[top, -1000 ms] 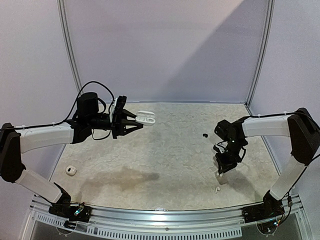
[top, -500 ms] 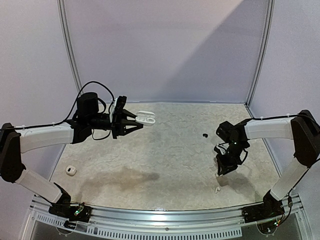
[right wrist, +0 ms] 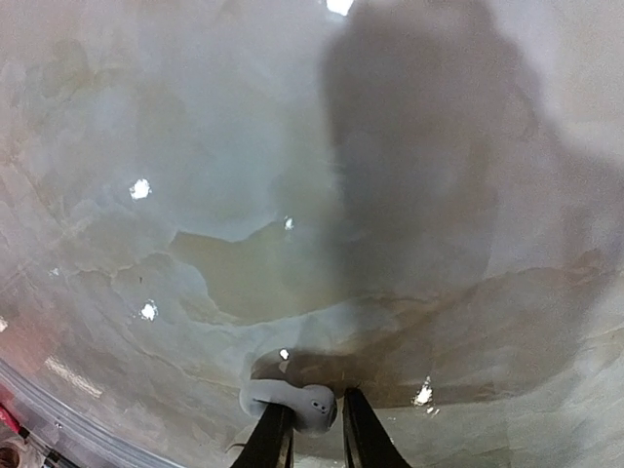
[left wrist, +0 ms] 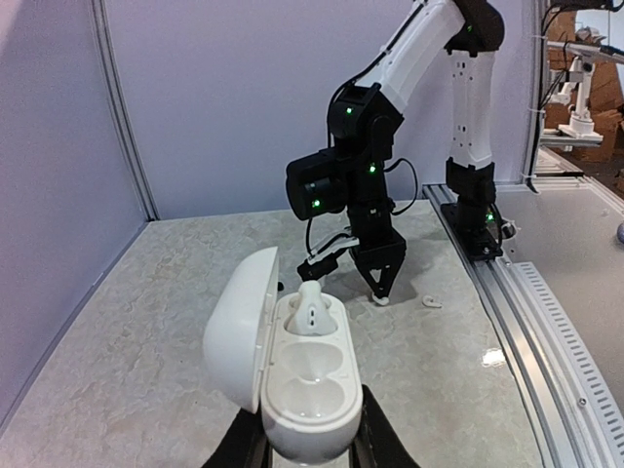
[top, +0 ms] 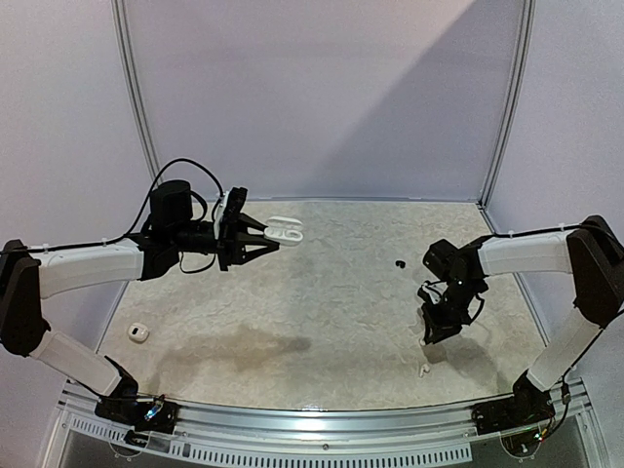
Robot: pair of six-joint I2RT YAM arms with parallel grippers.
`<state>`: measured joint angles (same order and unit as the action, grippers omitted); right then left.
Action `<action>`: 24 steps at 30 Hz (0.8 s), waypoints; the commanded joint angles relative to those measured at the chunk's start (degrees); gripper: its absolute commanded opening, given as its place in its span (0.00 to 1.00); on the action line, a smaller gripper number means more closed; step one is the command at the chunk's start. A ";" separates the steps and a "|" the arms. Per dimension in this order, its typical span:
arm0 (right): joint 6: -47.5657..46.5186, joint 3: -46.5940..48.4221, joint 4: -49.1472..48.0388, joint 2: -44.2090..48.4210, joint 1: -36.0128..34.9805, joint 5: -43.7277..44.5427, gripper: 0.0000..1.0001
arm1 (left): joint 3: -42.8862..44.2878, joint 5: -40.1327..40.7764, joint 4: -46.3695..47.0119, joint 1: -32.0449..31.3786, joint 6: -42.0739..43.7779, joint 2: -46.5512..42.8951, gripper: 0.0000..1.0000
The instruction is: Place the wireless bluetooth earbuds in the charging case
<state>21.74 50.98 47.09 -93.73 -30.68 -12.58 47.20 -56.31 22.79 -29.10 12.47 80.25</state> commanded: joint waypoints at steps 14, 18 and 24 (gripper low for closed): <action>1.03 11.90 2.36 5.87 -2.31 4.55 0.06 | -1.60 6.37 6.42 -0.17 -5.00 -1.36 0.00; 0.63 26.52 2.56 5.92 -6.35 11.02 0.03 | -1.67 12.15 11.97 -0.21 -9.75 -0.71 0.00; -4.09 46.81 -7.11 1.18 -16.34 22.07 0.00 | -1.72 18.25 17.39 -1.92 -11.65 -0.33 0.00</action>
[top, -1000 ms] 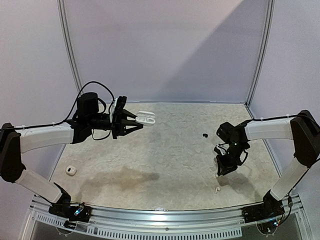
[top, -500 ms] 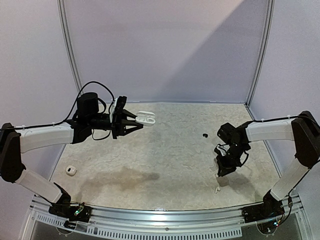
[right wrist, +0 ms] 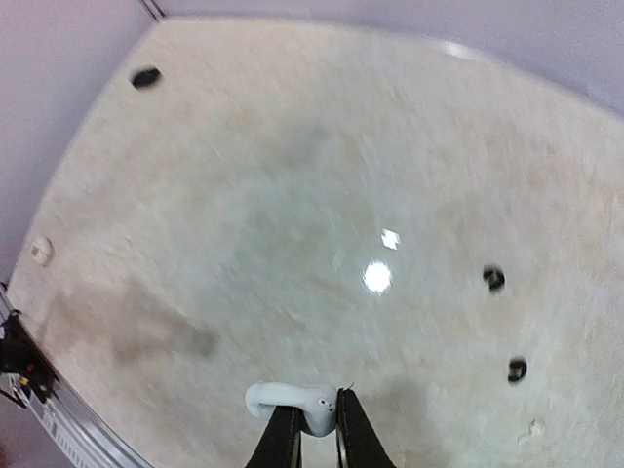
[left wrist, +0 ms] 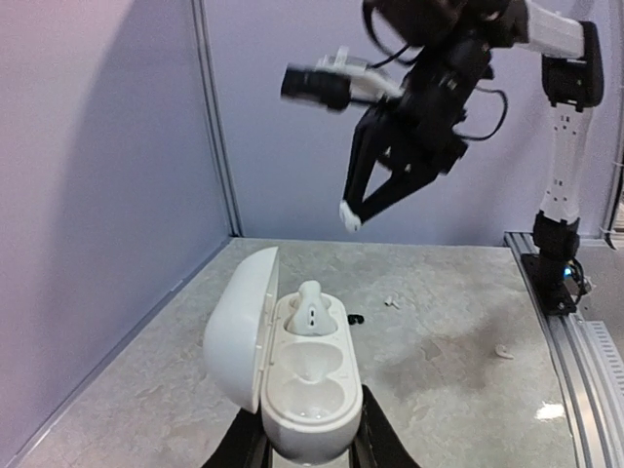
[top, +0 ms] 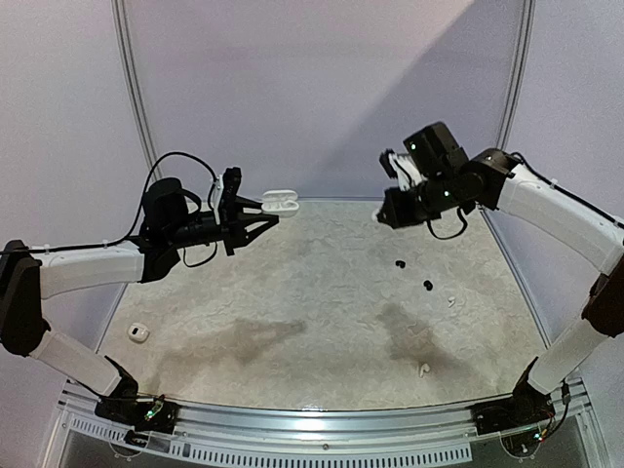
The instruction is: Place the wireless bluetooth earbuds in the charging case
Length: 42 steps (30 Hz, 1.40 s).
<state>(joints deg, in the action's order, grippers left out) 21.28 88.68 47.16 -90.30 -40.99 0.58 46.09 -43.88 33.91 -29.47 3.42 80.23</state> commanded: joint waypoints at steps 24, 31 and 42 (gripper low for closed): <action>-23.25 18.76 -32.56 -16.51 -21.04 13.95 0.00 | -0.36 13.15 8.71 -4.19 -3.10 0.21 0.00; -24.74 19.60 -30.64 -18.36 -21.02 15.33 0.00 | -0.47 13.12 8.93 -4.19 -3.03 0.19 0.00; -25.48 19.59 -27.80 -18.95 -20.97 18.80 0.00 | -0.66 13.20 8.40 -4.19 -2.37 0.19 0.00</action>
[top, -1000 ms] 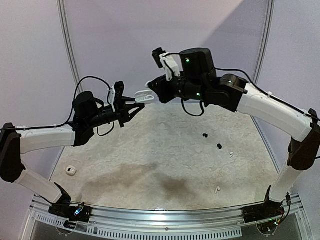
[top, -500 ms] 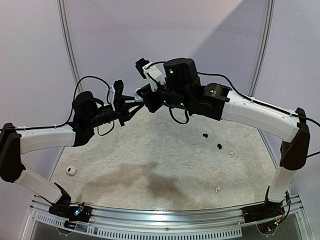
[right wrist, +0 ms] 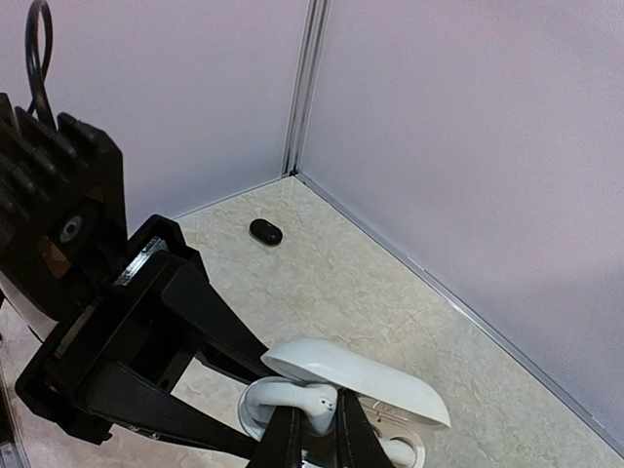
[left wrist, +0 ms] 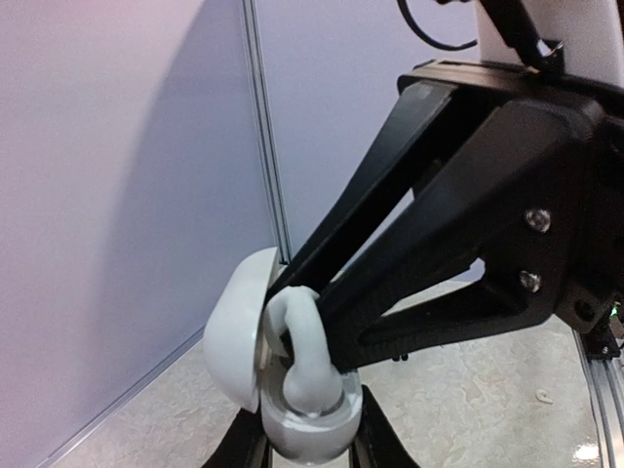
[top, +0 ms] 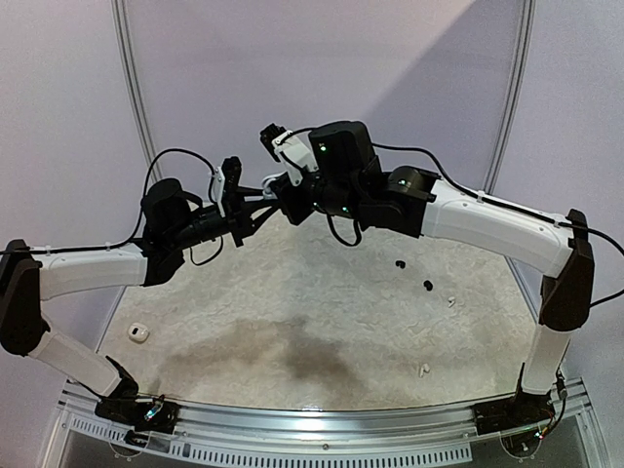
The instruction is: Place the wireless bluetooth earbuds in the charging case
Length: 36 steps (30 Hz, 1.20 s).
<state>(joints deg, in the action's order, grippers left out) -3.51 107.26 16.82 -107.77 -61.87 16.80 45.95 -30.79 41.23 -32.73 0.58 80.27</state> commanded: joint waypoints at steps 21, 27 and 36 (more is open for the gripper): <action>-4.43 4.26 13.66 -5.55 -0.11 2.67 0.12 | -0.35 -0.07 0.83 -0.84 0.61 0.05 0.00; -4.51 4.36 14.81 -5.44 -0.12 1.76 0.17 | -0.25 0.44 0.77 -0.84 0.64 0.24 0.00; -3.97 5.35 16.03 -5.92 -0.14 0.75 0.19 | -0.43 -0.05 0.41 -0.84 0.68 0.06 0.00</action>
<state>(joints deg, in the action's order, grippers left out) -7.75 112.14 26.24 -110.91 -61.89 18.70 45.25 -30.57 37.36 -32.75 0.89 80.66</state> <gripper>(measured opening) 0.201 0.239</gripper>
